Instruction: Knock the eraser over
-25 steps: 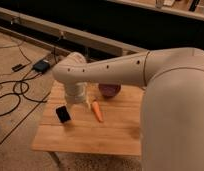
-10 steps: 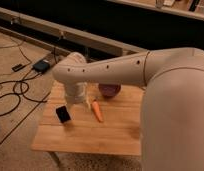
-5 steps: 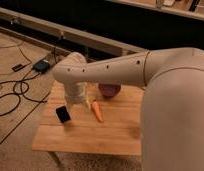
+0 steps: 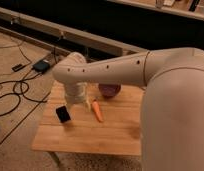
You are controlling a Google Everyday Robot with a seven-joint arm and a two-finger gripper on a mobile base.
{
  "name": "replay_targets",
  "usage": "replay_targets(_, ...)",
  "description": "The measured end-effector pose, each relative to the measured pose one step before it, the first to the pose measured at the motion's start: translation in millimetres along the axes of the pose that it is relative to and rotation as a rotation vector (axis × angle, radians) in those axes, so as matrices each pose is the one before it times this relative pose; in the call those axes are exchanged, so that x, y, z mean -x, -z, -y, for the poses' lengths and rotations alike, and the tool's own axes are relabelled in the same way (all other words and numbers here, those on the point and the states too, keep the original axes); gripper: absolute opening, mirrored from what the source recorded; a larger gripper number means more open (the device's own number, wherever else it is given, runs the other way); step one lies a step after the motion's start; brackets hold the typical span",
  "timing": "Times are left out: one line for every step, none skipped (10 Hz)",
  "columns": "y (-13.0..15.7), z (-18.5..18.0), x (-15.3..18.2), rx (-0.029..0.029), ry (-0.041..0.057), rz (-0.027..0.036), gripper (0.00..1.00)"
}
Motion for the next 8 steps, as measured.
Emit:
replay_targets(0.05,-0.01,0.01,0.00006,0.00002,0.00005,0.65)
replay_targets(-0.03,0.01,0.01,-0.00002,-0.00005,-0.00003,0.65)
replay_targets(0.03,-0.02,-0.01,0.00002,0.00004,0.00003,0.65)
replay_targets(-0.03,0.02,-0.02,-0.00005,0.0,-0.00007,0.65)
replay_targets(-0.01,0.03,0.01,0.0,-0.00004,0.00001,0.65)
replay_targets(0.04,-0.04,-0.1,-0.00058,0.00033,-0.00027,0.65)
replay_targets(-1.18,1.0,-0.97,-0.00605,0.00153,-0.00539,0.65)
replay_targets(-5.58,2.22,-4.62,-0.02633,0.01707,-0.02349,0.65)
